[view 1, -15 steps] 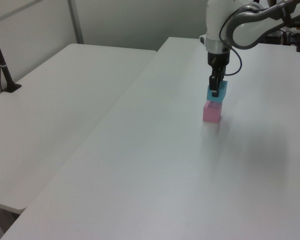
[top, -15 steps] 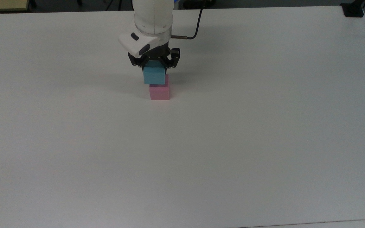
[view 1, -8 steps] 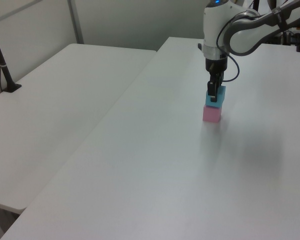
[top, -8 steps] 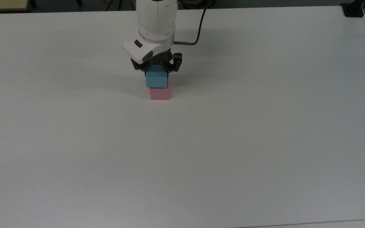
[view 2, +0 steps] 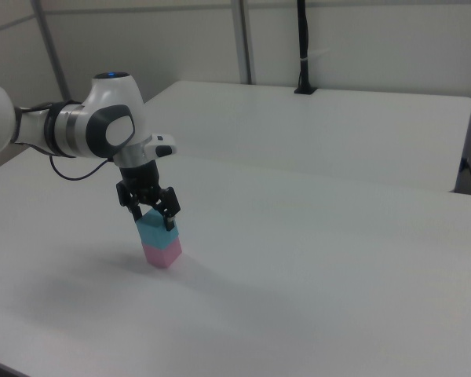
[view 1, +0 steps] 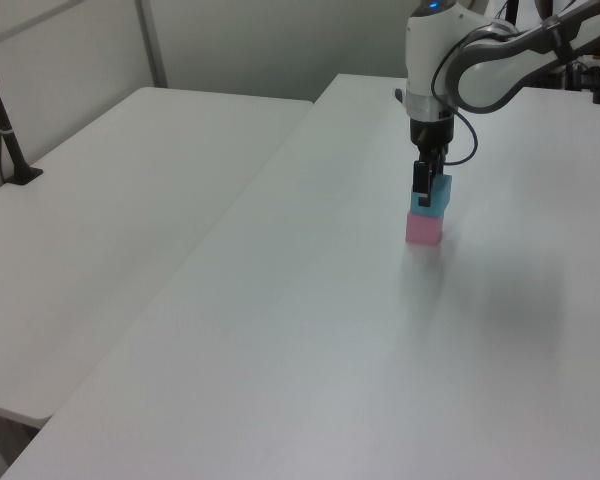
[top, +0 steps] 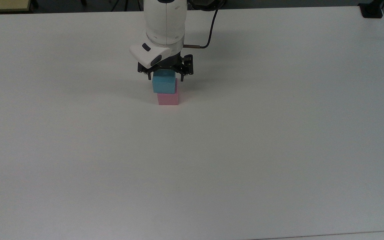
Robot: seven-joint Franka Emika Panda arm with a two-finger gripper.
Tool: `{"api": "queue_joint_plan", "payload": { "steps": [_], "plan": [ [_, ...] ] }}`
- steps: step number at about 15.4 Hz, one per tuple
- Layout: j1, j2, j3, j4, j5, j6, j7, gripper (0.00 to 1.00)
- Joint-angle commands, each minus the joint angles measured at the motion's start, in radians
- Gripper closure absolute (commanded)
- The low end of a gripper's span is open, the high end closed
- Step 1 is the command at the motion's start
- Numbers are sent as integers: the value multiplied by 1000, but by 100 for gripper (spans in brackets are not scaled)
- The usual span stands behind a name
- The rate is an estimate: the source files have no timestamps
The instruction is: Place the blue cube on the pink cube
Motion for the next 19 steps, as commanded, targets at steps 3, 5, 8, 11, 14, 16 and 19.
{"api": "queue_joint_plan", "payload": {
  "steps": [3, 5, 8, 11, 14, 16, 19],
  "plan": [
    [-2, -52, -4, 132, 19, -167, 12, 0],
    [4, -63, -4, 226, 19, -302, 12, 0],
    [4, -75, -5, 349, 17, -445, 12, 0],
    [-4, -89, -13, 436, 11, -549, 7, 0],
    [-19, -106, -13, 432, 7, -549, 7, 0],
    [-42, -106, -13, 430, 10, -540, 4, 0],
    [-73, -106, 1, 432, 10, -528, 2, 0]
  ]
}}
